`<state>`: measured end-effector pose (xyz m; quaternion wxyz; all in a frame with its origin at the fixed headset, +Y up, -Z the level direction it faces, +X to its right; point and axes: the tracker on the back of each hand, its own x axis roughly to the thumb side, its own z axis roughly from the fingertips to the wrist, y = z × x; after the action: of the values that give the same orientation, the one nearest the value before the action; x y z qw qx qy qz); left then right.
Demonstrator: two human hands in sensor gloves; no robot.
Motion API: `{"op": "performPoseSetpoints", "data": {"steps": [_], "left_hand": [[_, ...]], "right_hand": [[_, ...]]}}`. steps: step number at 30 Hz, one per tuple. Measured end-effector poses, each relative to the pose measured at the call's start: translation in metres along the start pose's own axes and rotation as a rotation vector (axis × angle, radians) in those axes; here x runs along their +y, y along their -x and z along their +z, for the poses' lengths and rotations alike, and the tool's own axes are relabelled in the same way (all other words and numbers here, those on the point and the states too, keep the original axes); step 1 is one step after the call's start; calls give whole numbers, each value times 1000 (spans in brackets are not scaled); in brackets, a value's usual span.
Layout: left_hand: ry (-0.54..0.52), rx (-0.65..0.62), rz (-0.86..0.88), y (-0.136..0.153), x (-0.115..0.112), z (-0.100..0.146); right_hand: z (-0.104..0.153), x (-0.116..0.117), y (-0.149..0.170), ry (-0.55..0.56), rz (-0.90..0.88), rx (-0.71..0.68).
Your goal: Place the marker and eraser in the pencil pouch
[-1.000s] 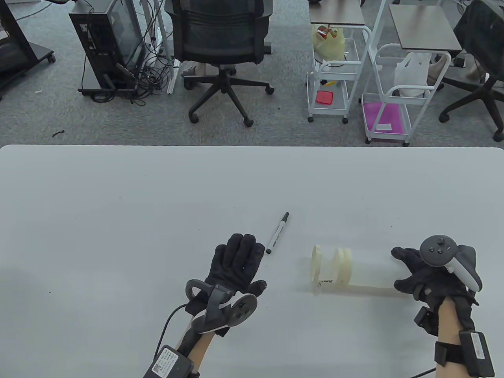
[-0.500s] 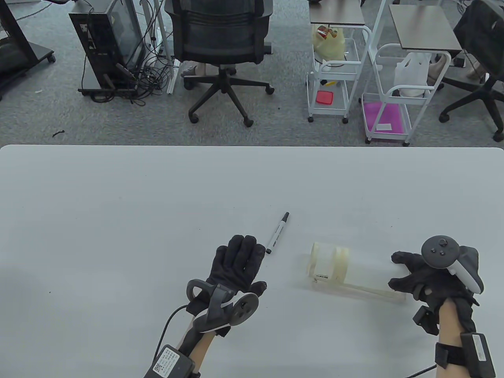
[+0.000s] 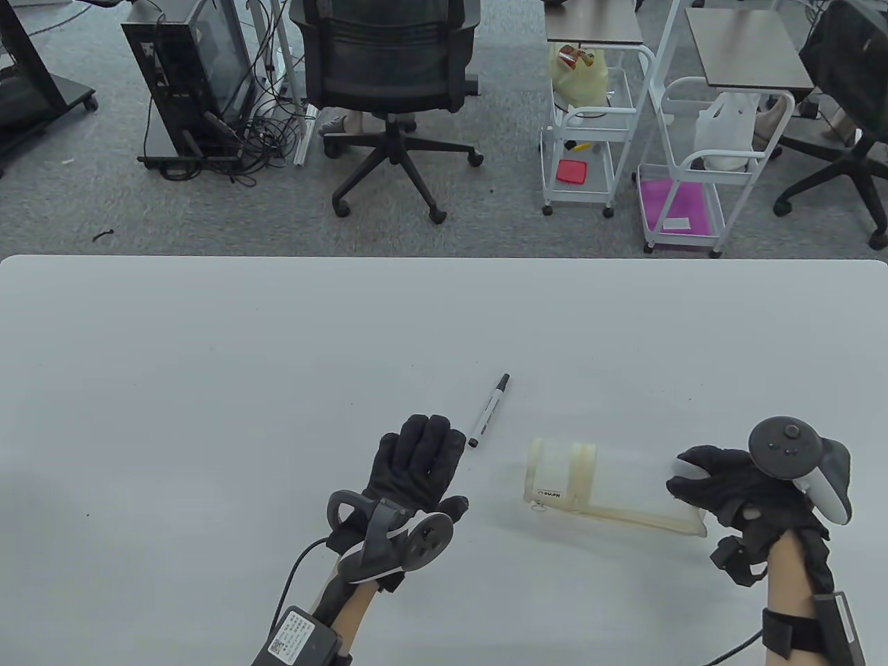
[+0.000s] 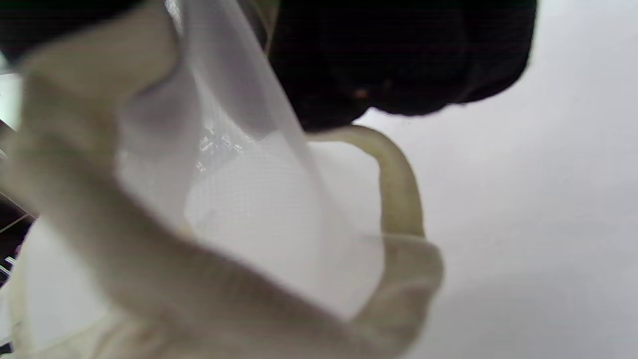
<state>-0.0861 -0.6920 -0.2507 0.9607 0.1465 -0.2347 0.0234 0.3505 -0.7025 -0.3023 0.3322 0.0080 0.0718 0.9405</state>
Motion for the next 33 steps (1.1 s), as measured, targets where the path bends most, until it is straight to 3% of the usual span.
{"op": "performPoseSetpoints", "data": {"steps": [12, 18, 25, 28, 31, 33], "left_hand": [[-7, -94, 54, -8, 2, 3], [-97, -160, 135, -20, 12, 7], [-92, -197, 260, -26, 16, 10], [-98, -165, 283, -25, 15, 9], [-123, -140, 285, -24, 13, 8], [-134, -123, 296, -22, 12, 8]], "right_hand": [[-3, 15, -12, -170, -347, -144], [-5, 32, -24, -328, -380, -175], [-9, 48, -24, -496, -439, -145], [-8, 47, -24, -478, -371, -107], [-2, 41, -31, -381, -274, -66], [8, 30, -45, -224, -127, -44]]}}
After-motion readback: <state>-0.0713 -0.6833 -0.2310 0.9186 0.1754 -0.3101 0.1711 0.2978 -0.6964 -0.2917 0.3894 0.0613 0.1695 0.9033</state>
